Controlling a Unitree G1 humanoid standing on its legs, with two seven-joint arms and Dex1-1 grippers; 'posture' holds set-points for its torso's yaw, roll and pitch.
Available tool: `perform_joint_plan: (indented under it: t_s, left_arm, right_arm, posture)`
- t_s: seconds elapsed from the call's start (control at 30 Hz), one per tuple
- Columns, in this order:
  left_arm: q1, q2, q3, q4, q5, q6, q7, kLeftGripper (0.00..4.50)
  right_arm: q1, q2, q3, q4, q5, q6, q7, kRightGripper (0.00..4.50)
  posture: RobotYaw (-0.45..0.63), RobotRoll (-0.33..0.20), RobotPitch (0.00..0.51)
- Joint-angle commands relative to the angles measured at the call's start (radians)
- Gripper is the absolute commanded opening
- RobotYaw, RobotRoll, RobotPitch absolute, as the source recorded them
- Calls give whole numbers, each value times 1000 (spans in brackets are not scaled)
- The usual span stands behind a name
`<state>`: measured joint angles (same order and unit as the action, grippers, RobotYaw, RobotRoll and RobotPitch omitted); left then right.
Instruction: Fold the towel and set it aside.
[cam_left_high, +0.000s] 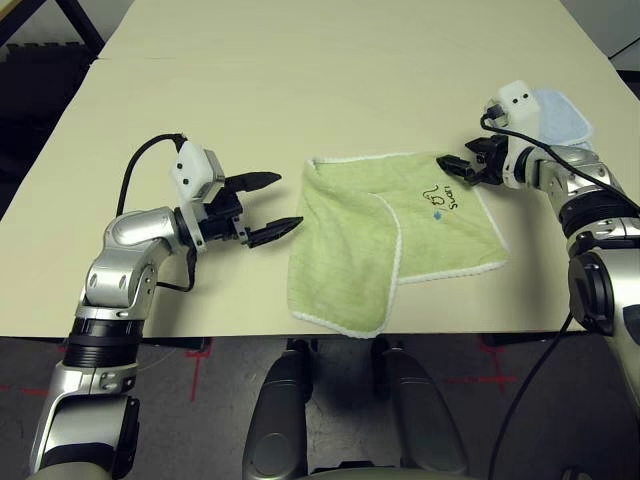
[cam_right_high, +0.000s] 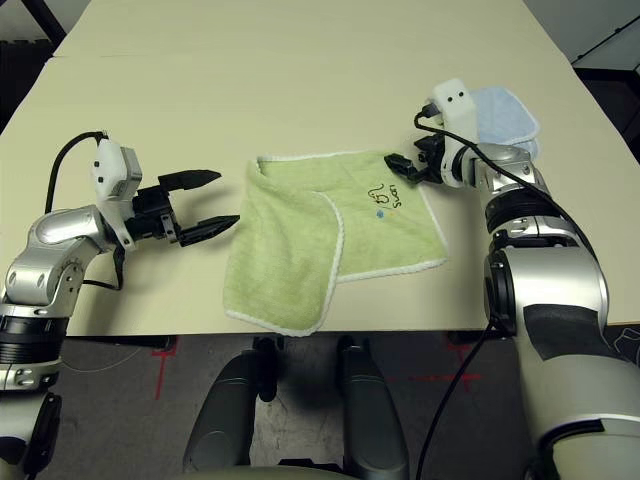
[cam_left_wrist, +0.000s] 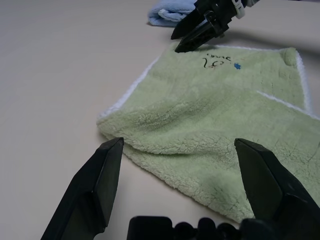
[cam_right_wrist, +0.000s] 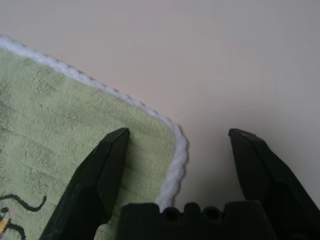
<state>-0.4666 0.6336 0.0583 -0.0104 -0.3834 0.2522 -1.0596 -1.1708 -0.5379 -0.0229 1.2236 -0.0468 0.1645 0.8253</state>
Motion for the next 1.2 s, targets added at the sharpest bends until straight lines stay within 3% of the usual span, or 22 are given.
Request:
perform_joint_plan:
  t_s: [0.03, 0.33, 0.63, 0.9, 1.2]
  left_arm:
    - [6, 5, -12, -31, -7, 12, 0, 4500]
    - [-16, -5, -20, -10, -4, 5, 4, 4500]
    - [-51, -33, -37, 72, -4, -7, -3, 4500]
    - [-77, -53, -40, 157, 9, -23, 4, 4500]
    - [-81, -81, -38, 198, 45, -43, 69, 4500]
  right_arm:
    - [23, 3, 28, 40, -31, 18, 27, 3185]
    - [16, 1, 27, 24, -26, 16, 56, 74]
    - [59, -24, -53, -156, 126, 97, 311, 29]
    - [120, 16, -150, -373, 253, 62, 231, 29]
    - [33, 103, -155, -446, 303, -175, 185, 29]
  posture:
    - [55, 0, 316]
    - [45, 0, 298]
    - [-11, 0, 266]
    - [-37, 0, 239]
    - [-28, 0, 219]
